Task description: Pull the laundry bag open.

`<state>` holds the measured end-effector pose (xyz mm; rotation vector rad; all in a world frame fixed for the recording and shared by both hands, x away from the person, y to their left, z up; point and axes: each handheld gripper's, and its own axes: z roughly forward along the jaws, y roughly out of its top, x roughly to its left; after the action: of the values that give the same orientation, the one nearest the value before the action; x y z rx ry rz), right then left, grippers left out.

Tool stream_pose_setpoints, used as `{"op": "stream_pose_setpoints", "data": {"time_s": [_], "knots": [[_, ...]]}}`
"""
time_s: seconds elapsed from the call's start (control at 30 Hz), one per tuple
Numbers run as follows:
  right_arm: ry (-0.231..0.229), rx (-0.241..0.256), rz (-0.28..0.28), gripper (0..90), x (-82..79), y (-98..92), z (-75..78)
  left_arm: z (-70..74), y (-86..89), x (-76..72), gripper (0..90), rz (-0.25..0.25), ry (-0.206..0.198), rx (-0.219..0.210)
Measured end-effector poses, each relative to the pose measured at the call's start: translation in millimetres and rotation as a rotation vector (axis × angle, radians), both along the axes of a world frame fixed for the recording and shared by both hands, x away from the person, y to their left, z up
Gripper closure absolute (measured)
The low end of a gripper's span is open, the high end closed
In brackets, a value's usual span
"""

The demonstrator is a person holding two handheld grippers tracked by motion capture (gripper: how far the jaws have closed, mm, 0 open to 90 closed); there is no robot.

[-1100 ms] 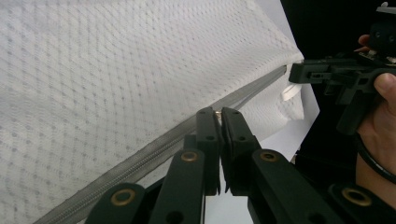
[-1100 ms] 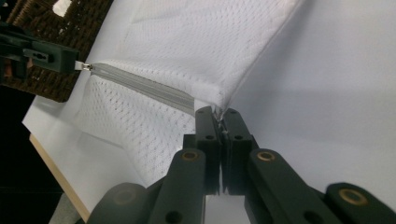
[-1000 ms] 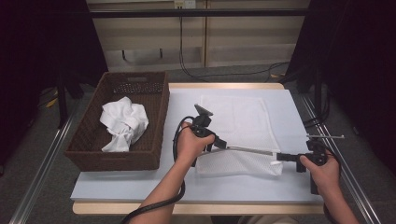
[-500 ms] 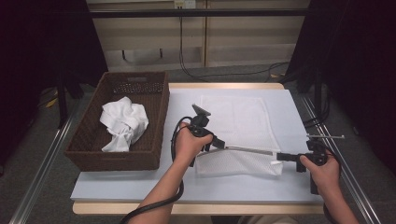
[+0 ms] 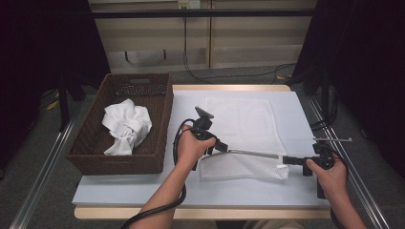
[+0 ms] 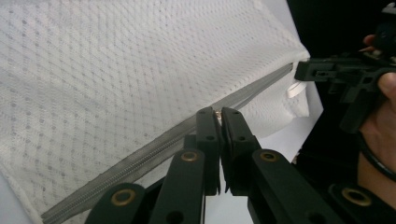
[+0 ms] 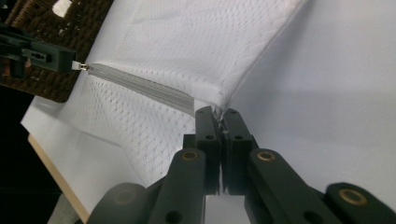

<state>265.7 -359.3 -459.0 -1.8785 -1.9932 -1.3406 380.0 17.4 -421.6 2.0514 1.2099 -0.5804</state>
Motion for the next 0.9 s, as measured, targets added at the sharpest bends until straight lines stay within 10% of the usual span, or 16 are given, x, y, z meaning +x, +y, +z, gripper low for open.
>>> {"op": "stream_pose_setpoints", "data": {"time_s": [0.9], "knots": [[0.01,-0.005,-0.008,87.5,0.2,-3.5,-1.0,2.0,12.0,2.2,86.8,0.02,0.011,0.0]]}}
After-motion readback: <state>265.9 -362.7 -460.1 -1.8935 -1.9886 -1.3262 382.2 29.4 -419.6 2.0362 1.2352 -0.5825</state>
